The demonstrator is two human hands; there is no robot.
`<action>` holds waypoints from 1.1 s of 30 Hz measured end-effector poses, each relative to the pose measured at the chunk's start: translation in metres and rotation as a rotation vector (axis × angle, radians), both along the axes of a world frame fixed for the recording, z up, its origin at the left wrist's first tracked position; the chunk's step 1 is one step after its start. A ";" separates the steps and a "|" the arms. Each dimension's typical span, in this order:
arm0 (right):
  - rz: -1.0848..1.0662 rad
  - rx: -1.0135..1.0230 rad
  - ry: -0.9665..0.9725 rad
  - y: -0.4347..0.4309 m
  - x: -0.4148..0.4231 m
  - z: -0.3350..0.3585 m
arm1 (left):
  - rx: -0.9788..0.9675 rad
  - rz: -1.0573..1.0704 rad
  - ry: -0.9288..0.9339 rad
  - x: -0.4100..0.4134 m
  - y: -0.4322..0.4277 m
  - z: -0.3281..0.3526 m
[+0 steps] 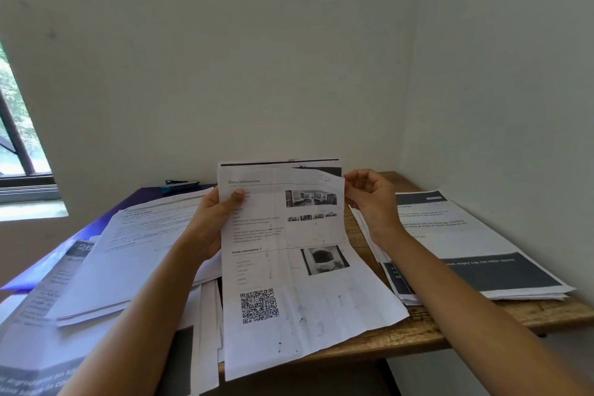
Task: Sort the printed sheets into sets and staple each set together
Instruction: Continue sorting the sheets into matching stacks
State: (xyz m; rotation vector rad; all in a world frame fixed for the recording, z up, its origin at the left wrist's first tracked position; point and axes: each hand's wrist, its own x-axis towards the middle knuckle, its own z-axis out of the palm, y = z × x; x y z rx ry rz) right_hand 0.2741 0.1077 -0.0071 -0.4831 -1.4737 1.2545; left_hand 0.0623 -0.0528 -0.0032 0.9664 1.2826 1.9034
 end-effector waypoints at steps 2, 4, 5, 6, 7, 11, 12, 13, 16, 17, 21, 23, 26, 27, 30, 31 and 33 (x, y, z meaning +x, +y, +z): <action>-0.033 0.027 -0.016 0.000 0.000 -0.001 | -0.001 -0.003 0.003 0.001 0.000 0.000; -0.072 0.066 -0.038 0.000 -0.001 -0.002 | -0.006 -0.003 0.007 0.002 0.000 0.001; -0.090 0.087 -0.045 0.000 -0.001 -0.002 | -0.008 -0.003 0.008 0.003 0.000 0.001; -0.101 0.105 -0.049 0.001 -0.001 -0.002 | -0.010 -0.003 0.009 0.003 0.001 0.001; -0.110 0.118 -0.054 0.001 -0.001 -0.002 | -0.013 -0.002 0.012 0.003 0.001 0.001; -0.125 0.148 -0.070 0.003 -0.002 -0.002 | -0.019 -0.008 0.020 0.004 -0.001 0.001; -0.123 0.147 -0.064 0.003 -0.001 -0.002 | -0.019 -0.007 0.014 0.003 -0.001 0.001; -0.122 0.139 -0.053 0.004 -0.001 -0.002 | -0.020 -0.004 0.007 0.003 -0.001 0.001; -0.135 0.097 -0.015 0.004 0.001 0.000 | -0.029 -0.003 -0.001 0.003 -0.001 0.001; -0.143 0.087 -0.001 0.004 0.002 0.001 | -0.033 -0.003 0.002 0.003 -0.001 0.001; -0.136 0.004 0.049 0.004 0.004 0.004 | -0.032 -0.004 0.000 0.002 -0.001 0.000; -0.129 -0.063 0.075 0.005 0.005 0.006 | -0.035 0.002 -0.009 0.000 0.000 -0.001; -0.125 -0.157 0.100 0.009 0.008 0.009 | -0.037 0.027 -0.032 -0.003 0.000 -0.002; -0.106 -0.193 0.095 0.010 0.009 0.010 | -0.036 0.035 -0.038 -0.004 0.001 -0.002; 0.024 -0.293 -0.055 0.011 0.015 0.015 | -0.031 0.055 -0.051 -0.009 0.001 -0.003; 0.081 -0.303 -0.153 0.012 0.017 0.015 | -0.037 0.068 -0.057 -0.011 0.001 -0.003; 0.165 -0.269 -0.367 0.012 0.021 0.014 | -0.052 0.099 -0.067 -0.015 0.001 -0.004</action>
